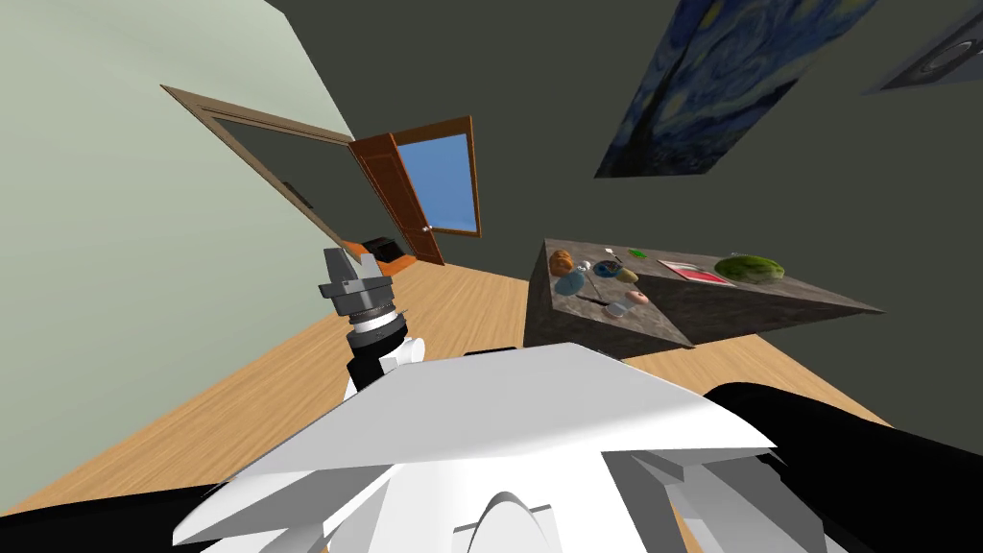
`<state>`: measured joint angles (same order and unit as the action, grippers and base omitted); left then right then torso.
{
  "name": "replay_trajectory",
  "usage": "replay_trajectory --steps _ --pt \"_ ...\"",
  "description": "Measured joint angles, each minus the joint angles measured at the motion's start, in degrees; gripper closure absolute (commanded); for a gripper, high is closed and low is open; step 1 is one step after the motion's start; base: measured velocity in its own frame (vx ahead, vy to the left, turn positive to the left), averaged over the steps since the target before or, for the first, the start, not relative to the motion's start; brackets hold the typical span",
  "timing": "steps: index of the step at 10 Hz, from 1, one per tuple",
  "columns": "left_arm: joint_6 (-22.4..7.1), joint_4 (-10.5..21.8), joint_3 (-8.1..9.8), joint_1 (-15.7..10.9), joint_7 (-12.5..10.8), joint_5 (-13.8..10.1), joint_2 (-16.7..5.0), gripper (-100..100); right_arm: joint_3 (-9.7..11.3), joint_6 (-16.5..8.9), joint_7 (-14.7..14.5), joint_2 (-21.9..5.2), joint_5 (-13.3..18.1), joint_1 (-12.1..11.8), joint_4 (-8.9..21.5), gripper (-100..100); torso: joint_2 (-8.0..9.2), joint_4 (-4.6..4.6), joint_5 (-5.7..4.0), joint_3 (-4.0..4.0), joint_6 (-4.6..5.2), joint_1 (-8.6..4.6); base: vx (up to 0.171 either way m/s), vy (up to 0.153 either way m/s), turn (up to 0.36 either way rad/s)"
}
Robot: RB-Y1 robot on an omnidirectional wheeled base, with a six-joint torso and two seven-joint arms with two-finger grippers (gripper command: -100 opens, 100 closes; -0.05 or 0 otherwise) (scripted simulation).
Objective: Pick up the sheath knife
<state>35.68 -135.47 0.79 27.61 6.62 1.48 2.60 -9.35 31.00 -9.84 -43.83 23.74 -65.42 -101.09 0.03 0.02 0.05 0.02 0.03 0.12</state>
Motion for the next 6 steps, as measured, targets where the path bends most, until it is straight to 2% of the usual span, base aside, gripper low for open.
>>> replay_trajectory --steps 1,3,4,5,6 --pt "0.0 0.0 -0.01 0.0 0.0 0.0 0.0 0 -0.8 -0.4 0.0 -1.4 0.7 -2.6 -0.4 -100 -0.01 0.0 0.01 0.0 -0.07 0.04 0.033 0.056 0.157" --pt "0.0 0.0 -0.01 0.0 0.0 0.0 0.0 0 -1.1 -1.0 -0.1 -3.9 2.0 -5.5 1.3 -100 -0.13 -0.03 0.02 -0.07 -0.08 0.13 0.055 0.074 0.212" --pt "0.0 0.0 0.0 0.0 0.0 0.0 0.0 0 -1.0 -0.6 -0.6 -4.0 2.6 -6.2 3.1 -100 -0.1 -0.02 0.01 -0.06 0.0 0.09 0.053 0.075 0.285" --pt "0.0 0.0 -0.01 0.0 0.0 0.0 0.0 0 -1.4 0.4 -1.5 -4.7 3.3 -8.1 5.1 -100 -0.12 -0.02 0.03 -0.07 -0.06 0.12 0.046 0.049 0.142" --pt "0.0 0.0 0.0 0.0 0.0 0.0 0.0 0 -1.6 0.2 -1.3 -6.1 3.7 -8.9 5.8 -100 -0.1 -0.02 0.01 -0.06 -0.02 0.05 0.055 0.062 0.275"
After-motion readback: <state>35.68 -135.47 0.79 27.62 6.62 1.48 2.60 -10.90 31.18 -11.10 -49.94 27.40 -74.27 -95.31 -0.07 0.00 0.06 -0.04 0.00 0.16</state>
